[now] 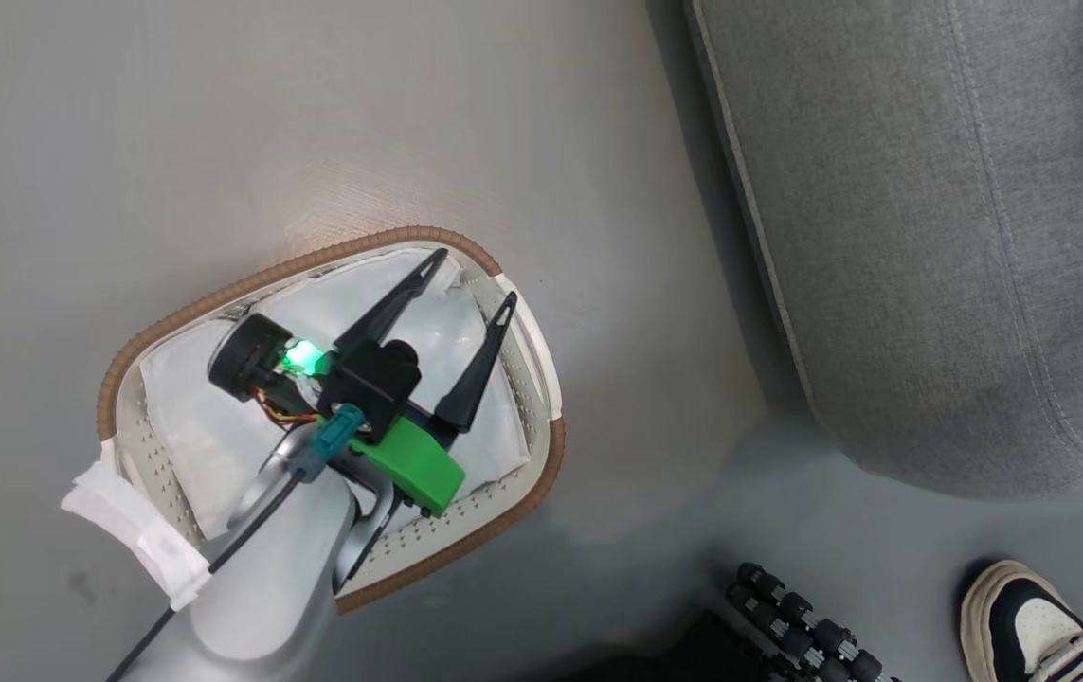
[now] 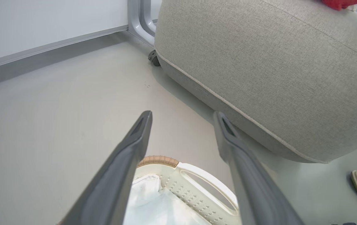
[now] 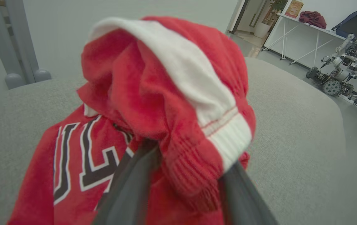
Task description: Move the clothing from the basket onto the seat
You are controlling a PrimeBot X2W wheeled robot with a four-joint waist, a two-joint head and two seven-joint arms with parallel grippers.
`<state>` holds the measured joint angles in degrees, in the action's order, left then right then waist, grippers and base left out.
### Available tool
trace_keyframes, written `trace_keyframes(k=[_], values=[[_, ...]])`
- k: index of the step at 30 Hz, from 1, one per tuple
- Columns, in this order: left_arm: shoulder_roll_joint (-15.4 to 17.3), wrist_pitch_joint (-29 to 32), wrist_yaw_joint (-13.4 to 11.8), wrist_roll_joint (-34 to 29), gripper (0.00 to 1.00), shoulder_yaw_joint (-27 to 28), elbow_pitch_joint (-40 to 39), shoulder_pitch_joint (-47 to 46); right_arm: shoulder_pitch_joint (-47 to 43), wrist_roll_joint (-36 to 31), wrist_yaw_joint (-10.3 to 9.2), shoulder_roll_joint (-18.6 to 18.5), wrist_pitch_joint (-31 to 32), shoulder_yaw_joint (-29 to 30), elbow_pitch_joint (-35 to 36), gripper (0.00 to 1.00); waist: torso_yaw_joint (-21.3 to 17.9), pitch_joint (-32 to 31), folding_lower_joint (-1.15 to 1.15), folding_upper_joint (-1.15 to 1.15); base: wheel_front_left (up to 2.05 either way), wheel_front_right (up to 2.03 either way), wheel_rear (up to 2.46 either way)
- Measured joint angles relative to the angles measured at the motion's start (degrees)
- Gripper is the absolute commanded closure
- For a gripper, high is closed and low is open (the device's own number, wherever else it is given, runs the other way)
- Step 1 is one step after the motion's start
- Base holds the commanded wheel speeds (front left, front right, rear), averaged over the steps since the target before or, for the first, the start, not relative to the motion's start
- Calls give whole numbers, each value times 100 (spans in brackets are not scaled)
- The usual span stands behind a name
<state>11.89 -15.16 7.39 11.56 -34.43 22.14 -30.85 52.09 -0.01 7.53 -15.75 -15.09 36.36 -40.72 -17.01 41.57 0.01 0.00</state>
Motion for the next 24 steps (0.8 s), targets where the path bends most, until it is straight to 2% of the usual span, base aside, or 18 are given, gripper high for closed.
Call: trace_keyframes(k=[5, 14, 17, 24], values=[[-83, 0, 0, 103, 0, -47, 41, 115, -545, 48, 0, 165, 0, 45, 227, 0, -22, -236, 0, 0, 0, 0, 0], [-279, 0, 0, 131, 0, 314, 53, 304, -1443, 271, 0, 468, 0, -14, 667, 0, 11, -752, 0, 0, 0, 0, 0], [-346, 0, -38, 129, 0, 526, 62, 392, -1691, 377, 0, 561, 0, -267, 848, 0, 52, -946, 0, 0, 0, 0, 0], [-436, 0, -192, 77, 0, 1185, 58, 729, -2214, 539, 0, 683, 0, -1302, 1348, 0, 218, -1451, -1, 0, 0, 0, 0]])
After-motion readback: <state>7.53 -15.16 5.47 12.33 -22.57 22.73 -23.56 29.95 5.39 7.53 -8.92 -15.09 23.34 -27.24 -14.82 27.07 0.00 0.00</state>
